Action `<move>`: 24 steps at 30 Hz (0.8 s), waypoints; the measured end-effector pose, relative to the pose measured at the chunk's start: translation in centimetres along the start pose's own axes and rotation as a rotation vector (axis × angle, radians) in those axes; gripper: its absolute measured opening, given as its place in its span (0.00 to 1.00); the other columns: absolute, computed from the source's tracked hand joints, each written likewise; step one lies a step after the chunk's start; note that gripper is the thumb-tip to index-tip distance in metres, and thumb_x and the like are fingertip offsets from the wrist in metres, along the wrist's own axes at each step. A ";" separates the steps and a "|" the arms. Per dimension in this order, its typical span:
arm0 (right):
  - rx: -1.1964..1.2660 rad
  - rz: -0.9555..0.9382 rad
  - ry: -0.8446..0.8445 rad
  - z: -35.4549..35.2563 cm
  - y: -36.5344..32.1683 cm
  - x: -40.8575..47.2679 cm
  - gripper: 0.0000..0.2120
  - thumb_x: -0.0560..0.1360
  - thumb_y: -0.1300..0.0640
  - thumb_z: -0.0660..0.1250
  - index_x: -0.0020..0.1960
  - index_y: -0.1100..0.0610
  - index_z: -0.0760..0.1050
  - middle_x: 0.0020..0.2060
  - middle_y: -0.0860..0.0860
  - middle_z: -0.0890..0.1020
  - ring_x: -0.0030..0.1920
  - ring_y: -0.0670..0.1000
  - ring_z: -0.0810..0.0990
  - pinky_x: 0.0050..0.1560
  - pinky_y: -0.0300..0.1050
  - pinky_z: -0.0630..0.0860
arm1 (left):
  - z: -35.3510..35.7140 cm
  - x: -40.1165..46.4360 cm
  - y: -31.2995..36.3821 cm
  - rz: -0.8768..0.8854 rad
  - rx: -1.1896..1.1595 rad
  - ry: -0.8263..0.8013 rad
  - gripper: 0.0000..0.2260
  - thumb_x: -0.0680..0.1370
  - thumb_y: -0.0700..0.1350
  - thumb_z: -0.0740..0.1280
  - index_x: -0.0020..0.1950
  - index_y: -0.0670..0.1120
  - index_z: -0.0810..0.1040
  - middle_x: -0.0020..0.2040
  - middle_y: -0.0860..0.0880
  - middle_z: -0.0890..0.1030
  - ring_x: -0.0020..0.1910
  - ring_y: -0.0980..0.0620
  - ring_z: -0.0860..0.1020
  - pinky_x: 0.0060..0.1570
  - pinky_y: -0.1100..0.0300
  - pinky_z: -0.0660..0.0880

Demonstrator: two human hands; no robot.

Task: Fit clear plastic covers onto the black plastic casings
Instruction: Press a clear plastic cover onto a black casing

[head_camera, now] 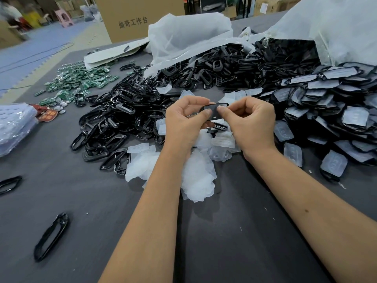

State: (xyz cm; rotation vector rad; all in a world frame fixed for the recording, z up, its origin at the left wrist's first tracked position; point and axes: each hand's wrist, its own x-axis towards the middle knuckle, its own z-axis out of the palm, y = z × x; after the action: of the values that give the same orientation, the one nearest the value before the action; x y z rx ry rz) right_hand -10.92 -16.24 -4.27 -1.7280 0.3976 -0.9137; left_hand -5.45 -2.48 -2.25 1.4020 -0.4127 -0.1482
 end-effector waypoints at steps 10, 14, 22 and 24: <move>0.351 0.218 -0.171 -0.6 -0.1 0.3 0.12 0.72 0.60 0.80 0.49 0.57 0.78 0.34 0.50 0.82 0.30 0.49 0.76 0.26 0.41 0.71 | -0.1 0.0 0.2 -0.056 -0.040 0.028 0.09 0.77 0.29 0.71 0.47 0.43 0.81 0.39 0.44 0.86 0.31 0.51 0.81 0.34 0.64 0.77; 0.461 0.262 -0.277 -1.0 -0.3 0.6 0.06 0.75 0.65 0.77 0.47 0.60 0.80 0.36 0.52 0.82 0.30 0.48 0.76 0.25 0.39 0.70 | -0.2 -0.1 0.3 -0.069 -0.075 -0.011 0.09 0.77 0.30 0.70 0.47 0.43 0.81 0.39 0.46 0.86 0.33 0.52 0.82 0.36 0.63 0.78; 0.557 0.298 -0.315 -1.1 -0.4 0.7 0.07 0.75 0.69 0.74 0.45 0.61 0.78 0.34 0.51 0.80 0.31 0.49 0.74 0.28 0.38 0.69 | 0.1 -0.2 0.2 -0.042 -0.089 -0.050 0.09 0.76 0.30 0.72 0.45 0.43 0.80 0.42 0.44 0.87 0.39 0.49 0.84 0.37 0.61 0.79; 0.554 0.304 -0.323 -1.2 -0.4 0.8 0.07 0.76 0.70 0.73 0.45 0.60 0.78 0.34 0.51 0.80 0.31 0.49 0.74 0.28 0.38 0.70 | 0.1 -0.2 0.2 -0.037 -0.085 -0.057 0.09 0.76 0.30 0.72 0.45 0.43 0.80 0.42 0.44 0.87 0.38 0.50 0.84 0.36 0.62 0.79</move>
State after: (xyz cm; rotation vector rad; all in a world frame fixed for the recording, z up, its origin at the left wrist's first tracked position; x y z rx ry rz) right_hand -11.38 -17.37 -3.45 -1.2301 0.1620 -0.4535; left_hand -5.69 -2.44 -2.09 1.3241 -0.4235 -0.2336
